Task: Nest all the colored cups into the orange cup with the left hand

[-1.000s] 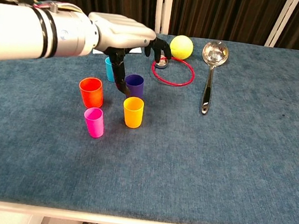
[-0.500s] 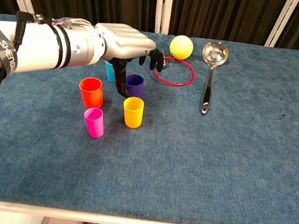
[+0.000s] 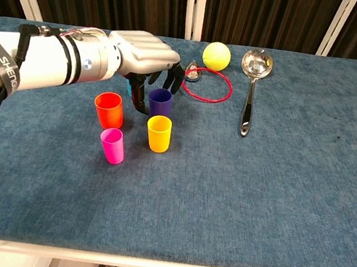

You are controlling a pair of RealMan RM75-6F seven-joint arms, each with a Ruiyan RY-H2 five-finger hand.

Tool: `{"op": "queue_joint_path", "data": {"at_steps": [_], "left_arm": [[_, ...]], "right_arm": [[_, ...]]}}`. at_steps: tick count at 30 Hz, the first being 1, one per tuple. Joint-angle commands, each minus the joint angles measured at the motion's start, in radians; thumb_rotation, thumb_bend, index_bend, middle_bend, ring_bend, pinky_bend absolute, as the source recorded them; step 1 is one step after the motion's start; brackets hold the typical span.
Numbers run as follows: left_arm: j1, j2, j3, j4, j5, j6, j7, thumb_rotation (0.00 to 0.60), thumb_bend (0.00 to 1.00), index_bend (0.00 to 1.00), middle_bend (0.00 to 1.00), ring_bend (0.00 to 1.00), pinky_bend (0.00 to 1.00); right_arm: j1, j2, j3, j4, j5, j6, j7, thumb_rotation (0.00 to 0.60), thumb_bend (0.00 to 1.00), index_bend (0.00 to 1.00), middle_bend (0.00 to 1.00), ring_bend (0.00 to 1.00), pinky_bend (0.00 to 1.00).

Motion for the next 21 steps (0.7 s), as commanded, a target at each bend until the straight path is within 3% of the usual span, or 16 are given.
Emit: {"op": "queue_joint_path", "data": {"at_steps": [1,14,21], "left_arm": [[0.001,0.001,0.001,-0.001,-0.001,-0.006,-0.005,0.600,0.16,0.40,0.40,0.46,0.10],[0.008,-0.016,-0.001,0.016,0.030,-0.004,-0.045,0.600,0.17,0.44,0.44,0.51,0.11],[0.007,-0.028,-0.010,0.031,0.021,-0.008,-0.054,0.600,0.23,0.47,0.49,0.53,0.13]], "right_arm": [[0.001,-0.001,0.000,0.000,0.002,-0.003,-0.001,0.600,0.29,0.00,0.00,0.00,0.00],[0.003,-0.005,0.004,-0.001,0.022,-0.019,-0.011,0.600,0.29,0.00,0.00,0.00,0.00],[0.005,-0.008,0.003,0.004,0.024,-0.026,-0.009,0.600,0.30,0.00,0.00,0.00,0.00]]}}
